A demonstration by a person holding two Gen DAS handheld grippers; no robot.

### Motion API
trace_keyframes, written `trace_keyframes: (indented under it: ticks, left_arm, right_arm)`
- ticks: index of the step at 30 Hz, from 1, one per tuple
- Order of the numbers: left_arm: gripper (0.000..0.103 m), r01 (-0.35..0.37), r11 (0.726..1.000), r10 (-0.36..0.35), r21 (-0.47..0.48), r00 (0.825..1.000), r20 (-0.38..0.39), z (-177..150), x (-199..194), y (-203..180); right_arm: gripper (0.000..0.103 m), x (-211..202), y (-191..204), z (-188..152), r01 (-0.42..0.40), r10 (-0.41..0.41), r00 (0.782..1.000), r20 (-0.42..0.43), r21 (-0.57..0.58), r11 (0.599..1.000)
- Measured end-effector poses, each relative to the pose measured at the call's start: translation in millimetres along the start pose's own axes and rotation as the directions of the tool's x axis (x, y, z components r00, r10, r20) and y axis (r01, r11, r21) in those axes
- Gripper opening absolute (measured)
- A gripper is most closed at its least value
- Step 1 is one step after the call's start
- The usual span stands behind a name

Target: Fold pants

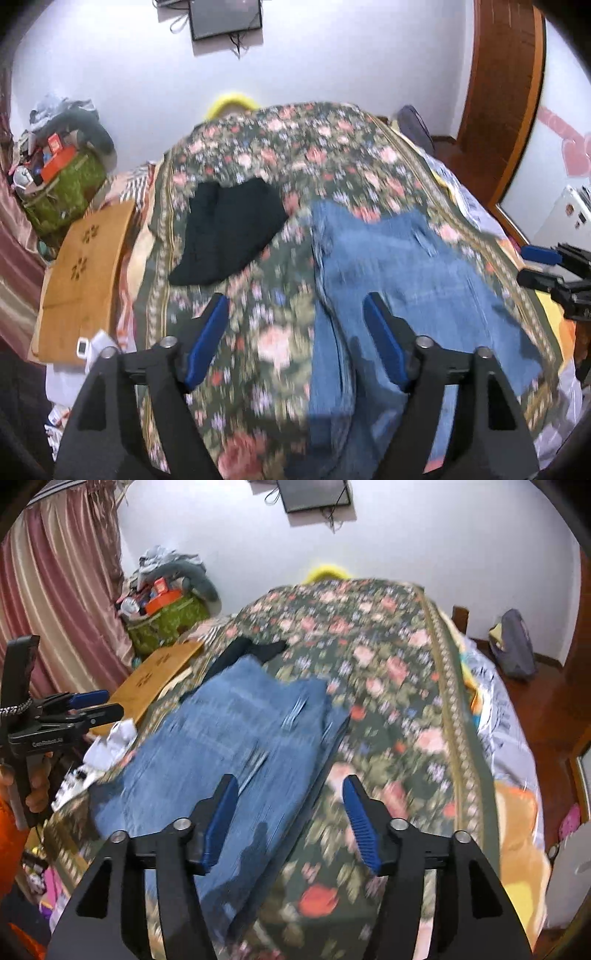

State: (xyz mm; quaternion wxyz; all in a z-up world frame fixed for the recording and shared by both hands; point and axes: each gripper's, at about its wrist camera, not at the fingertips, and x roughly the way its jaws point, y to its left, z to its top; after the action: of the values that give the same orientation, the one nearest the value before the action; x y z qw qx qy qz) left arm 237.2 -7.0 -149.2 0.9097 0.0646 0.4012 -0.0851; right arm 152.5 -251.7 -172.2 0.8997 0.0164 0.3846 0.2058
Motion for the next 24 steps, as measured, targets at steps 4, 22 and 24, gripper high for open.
trace_keyframes:
  ticks: [4,22,24]
  left_arm:
    - [0.088,0.022,1.000,-0.022,-0.016,1.000,0.003,31,26,1]
    - [0.084,0.081,0.996,-0.071,0.033,0.971,-0.228,49,170,-15]
    - [0.084,0.020,0.999,-0.008,0.051,0.976,-0.217,42,174,-16]
  right_arm:
    - [0.065,19,-9,21,0.000,0.000,1.000,0.017,-0.004,1.000]
    - [0.017,146,-37,51,-0.085,0.088,0.987,-0.133,0.031,0.996]
    - [0.015,148,-35,49,-0.066,0.067,0.989,-0.133,0.009,0.998]
